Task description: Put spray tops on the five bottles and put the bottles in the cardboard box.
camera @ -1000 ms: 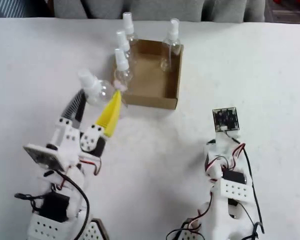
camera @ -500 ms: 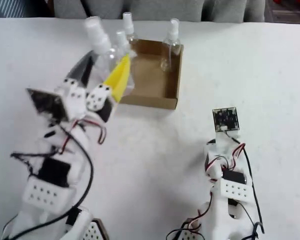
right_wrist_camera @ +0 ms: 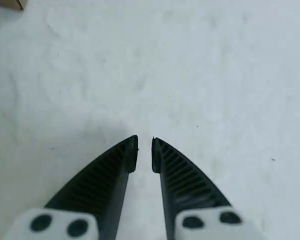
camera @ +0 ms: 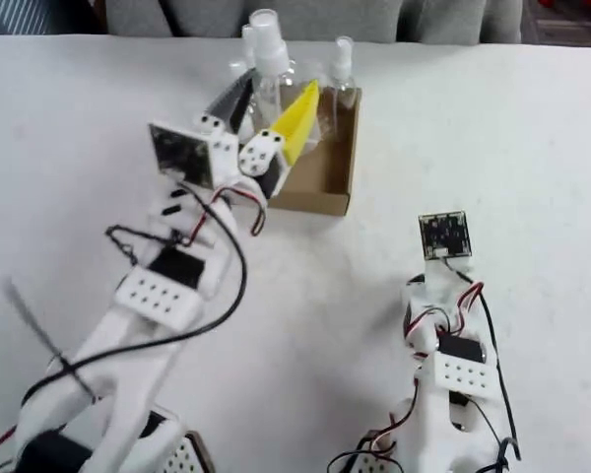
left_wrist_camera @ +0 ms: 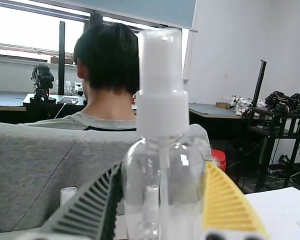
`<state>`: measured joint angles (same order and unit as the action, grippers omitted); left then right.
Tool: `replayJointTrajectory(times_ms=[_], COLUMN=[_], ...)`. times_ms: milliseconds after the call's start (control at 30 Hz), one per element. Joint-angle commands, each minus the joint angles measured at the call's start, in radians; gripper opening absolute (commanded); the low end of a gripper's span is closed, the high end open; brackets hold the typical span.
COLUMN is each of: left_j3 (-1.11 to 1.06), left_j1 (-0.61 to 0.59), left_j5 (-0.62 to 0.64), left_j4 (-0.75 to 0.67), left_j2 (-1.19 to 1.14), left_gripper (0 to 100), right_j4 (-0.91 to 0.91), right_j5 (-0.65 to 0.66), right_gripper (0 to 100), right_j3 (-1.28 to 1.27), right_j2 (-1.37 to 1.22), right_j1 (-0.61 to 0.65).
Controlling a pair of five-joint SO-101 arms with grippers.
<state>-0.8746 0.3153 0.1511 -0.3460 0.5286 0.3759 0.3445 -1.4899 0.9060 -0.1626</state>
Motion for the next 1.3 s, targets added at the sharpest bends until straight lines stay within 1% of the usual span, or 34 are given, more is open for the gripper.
replayJointTrajectory(times_ms=[0,133,267,367,600,633,767,867,1067,1267], left_j3=[0.098,0.109,0.112,0.118,0.230,0.242,0.282,0.313,0.404,0.459], left_j1=[0.012,0.012,0.012,0.010,0.004,0.004,0.010,0.013,0.012,0.015], left_j5=[0.003,0.003,0.003,0.003,-0.005,-0.005,-0.005,-0.005,-0.005,-0.005], left_j4=[-0.117,-0.216,-0.307,-0.361,-0.377,-0.397,-0.585,-0.664,-0.675,-0.675], left_j2=[-0.127,-0.243,-0.331,-0.387,-0.595,-0.630,-0.779,-0.881,-1.021,-1.096], left_gripper=[9,9,9,9,9,9,9,9,9,9], right_j4=[-0.016,-0.016,-0.015,-0.015,-0.016,-0.016,-0.016,-0.016,-0.016,-0.016], right_j5=[0.012,0.012,0.092,0.110,0.115,0.115,0.115,0.115,0.115,0.115], right_gripper=[3.2,3.2,3.2,3.2,3.2,3.2,3.2,3.2,3.2,3.2], right_j3=[0.008,0.008,0.002,-0.009,-0.009,-0.009,-0.009,-0.009,-0.009,-0.009], right_j2=[0.013,0.013,0.012,0.021,0.021,0.021,0.021,0.021,0.021,0.021], right_j1=[0.008,0.008,0.008,0.010,0.010,0.010,0.010,0.010,0.010,0.010])
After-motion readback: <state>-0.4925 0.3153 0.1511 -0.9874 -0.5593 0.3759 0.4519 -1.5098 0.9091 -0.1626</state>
